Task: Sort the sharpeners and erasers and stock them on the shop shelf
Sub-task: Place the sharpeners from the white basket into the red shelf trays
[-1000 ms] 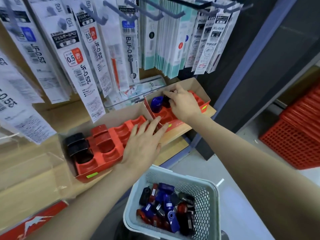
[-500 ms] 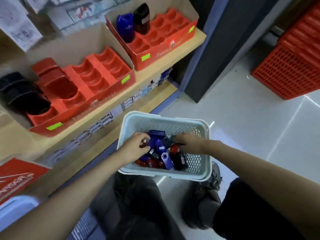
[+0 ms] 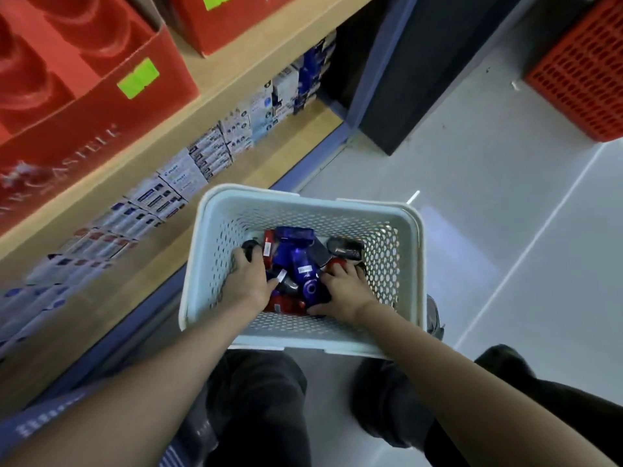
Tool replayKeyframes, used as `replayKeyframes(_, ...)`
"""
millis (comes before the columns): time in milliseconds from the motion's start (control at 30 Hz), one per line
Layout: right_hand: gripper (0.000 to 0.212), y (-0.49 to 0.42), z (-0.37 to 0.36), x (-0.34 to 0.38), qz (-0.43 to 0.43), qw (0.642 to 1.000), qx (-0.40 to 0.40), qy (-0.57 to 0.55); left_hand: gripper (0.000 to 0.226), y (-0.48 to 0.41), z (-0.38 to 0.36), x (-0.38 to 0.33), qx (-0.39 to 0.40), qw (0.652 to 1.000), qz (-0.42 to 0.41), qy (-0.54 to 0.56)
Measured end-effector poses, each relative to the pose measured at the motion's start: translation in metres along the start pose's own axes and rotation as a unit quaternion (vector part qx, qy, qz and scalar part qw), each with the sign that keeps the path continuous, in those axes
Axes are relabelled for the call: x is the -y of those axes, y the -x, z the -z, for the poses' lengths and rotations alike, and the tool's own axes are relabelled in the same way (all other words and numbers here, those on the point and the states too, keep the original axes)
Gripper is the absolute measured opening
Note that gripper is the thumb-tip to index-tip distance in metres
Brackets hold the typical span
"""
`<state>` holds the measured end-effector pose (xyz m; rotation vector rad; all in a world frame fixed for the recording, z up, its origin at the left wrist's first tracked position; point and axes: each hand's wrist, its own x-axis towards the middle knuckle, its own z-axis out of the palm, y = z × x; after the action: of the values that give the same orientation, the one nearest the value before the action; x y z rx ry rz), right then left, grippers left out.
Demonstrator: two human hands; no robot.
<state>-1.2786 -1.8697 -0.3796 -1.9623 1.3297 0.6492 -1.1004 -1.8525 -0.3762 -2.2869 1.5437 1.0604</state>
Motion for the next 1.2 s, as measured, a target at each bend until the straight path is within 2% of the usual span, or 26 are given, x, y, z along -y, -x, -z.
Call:
replayKeyframes(133,0.074,0.0,0.002,0.0,-0.017,0.998,-0.008,-0.061,0.052,-0.007,0.0,-0.004,-0.062,0.997,-0.018,-0.042)
replayKeyframes(233,0.058,0.002,0.0,0.0,-0.034,0.992,-0.03,-0.121,0.053,-0.011,-0.003,-0.01,-0.076,0.996,-0.014,-0.042)
replayKeyframes(300,0.046,0.002,-0.002,0.001,-0.049,0.984,-0.072,-0.158,0.048,-0.011,-0.002,-0.014,-0.109,0.993,-0.018,-0.042)
replayKeyframes(367,0.036,0.002,-0.004,0.001,-0.068,0.962,-0.126,-0.231,0.041,-0.013,0.001,-0.02,-0.158,0.985,-0.056,-0.041)
replayKeyframes(500,0.029,0.005,0.0,0.001,-0.096,0.849,-0.159,-0.495,0.036,-0.027,-0.006,-0.025,-0.205,0.971,-0.125,-0.008)
replayKeyframes(633,0.018,0.0,0.003,0.001,-0.132,0.735,-0.204,-0.634,0.027,-0.031,-0.017,-0.019,-0.217,0.963,-0.14,0.076)
replayKeyframes(733,0.018,-0.004,0.004,0.001,-0.155,0.646,-0.2,-0.721,0.032,-0.034,-0.017,-0.021,-0.195,0.959,-0.194,0.074)
replayKeyframes(800,0.016,-0.004,0.004,0.001,-0.151,0.604,-0.183,-0.761,0.039,-0.037,-0.018,-0.025,-0.156,0.958,-0.232,0.058)
replayKeyframes(867,0.012,-0.005,0.007,0.001,-0.133,0.562,-0.162,-0.8,0.042,-0.039,-0.021,-0.028,-0.127,0.963,-0.236,0.04)
replayKeyframes(933,0.013,-0.003,0.011,0.0,-0.12,0.545,-0.152,-0.816,0.037,-0.036,-0.024,-0.03,-0.109,0.969,-0.204,0.092)
replayKeyframes(967,0.016,-0.001,0.013,0.0,-0.117,0.548,-0.153,-0.814,0.035,-0.033,-0.022,-0.032,-0.086,0.97,-0.162,0.161)
replayKeyframes(1000,0.017,0.002,0.015,0.0,-0.116,0.559,-0.157,-0.806,0.032,-0.028,-0.018,-0.034,-0.05,0.96,-0.112,0.251)
replayKeyframes(1067,0.016,0.01,0.021,0.001,-0.105,0.574,-0.158,-0.796,0.023,-0.014,-0.006,-0.037,0.041,0.901,-0.05,0.43)
replayKeyframes(1133,0.014,0.021,0.03,0.006,-0.075,0.571,-0.136,-0.807,0.021,0.003,0.009,-0.038,0.093,0.839,-0.039,0.535)
replayKeyframes(1200,0.017,0.032,0.042,0.011,-0.038,0.555,-0.113,-0.823,0.029,0.021,0.029,-0.035,0.116,0.783,-0.041,0.609)
